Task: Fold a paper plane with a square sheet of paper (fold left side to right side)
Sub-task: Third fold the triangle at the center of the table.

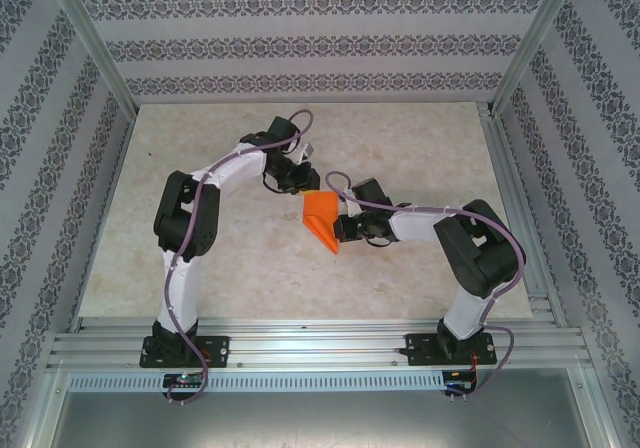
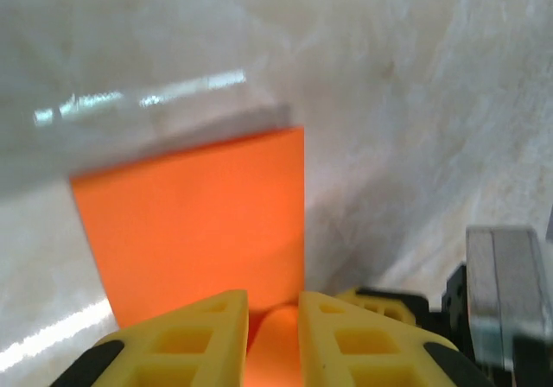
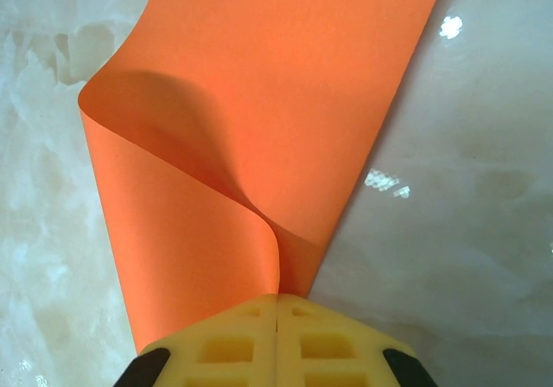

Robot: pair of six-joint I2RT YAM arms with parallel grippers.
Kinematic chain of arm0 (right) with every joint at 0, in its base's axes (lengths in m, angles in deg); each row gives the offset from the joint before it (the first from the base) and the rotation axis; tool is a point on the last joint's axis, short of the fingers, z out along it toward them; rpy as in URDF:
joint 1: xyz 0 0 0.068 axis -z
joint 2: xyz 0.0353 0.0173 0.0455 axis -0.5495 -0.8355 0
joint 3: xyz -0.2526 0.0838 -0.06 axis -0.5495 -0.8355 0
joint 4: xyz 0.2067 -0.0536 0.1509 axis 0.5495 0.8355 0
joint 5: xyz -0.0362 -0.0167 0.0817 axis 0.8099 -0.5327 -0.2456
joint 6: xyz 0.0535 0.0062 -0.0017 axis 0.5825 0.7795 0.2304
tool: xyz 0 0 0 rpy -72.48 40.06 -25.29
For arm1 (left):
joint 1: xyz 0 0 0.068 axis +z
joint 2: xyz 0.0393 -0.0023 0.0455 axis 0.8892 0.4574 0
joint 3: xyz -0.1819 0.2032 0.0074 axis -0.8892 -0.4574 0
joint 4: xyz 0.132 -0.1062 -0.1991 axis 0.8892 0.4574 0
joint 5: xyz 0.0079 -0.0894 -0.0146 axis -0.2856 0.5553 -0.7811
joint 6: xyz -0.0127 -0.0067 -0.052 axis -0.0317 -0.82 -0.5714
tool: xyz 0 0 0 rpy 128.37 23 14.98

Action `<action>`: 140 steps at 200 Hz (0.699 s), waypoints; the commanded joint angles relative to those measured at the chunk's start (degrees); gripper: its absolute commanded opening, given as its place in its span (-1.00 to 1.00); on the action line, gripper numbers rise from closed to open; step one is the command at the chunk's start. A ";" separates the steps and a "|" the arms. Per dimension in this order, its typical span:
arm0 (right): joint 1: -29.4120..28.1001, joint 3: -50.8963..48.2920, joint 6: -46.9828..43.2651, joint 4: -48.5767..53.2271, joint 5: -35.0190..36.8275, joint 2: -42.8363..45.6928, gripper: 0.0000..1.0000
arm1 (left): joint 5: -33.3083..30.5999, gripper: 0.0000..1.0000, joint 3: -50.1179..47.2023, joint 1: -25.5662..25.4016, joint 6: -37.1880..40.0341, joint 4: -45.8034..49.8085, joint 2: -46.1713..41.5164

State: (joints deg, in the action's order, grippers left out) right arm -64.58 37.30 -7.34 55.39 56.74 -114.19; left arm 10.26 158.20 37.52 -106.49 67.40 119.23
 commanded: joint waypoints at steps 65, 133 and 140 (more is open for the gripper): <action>-1.71 -0.58 -1.42 5.06 2.37 -3.97 -1.00 | 3.52 -0.67 -13.97 -6.27 -8.27 -12.70 -6.42; -1.89 0.03 -1.86 6.13 2.63 -4.24 -1.00 | -0.11 -0.68 -14.04 -8.41 -8.17 -11.41 -4.18; -1.89 0.13 -1.86 6.22 2.70 -4.22 -1.00 | -0.78 -0.68 -14.01 -8.50 -7.87 -10.78 -4.03</action>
State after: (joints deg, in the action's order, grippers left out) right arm -64.86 38.18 -7.45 56.15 56.92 -114.71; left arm 11.90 143.58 30.11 -114.68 56.41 114.99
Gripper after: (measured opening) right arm 0.046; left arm 0.162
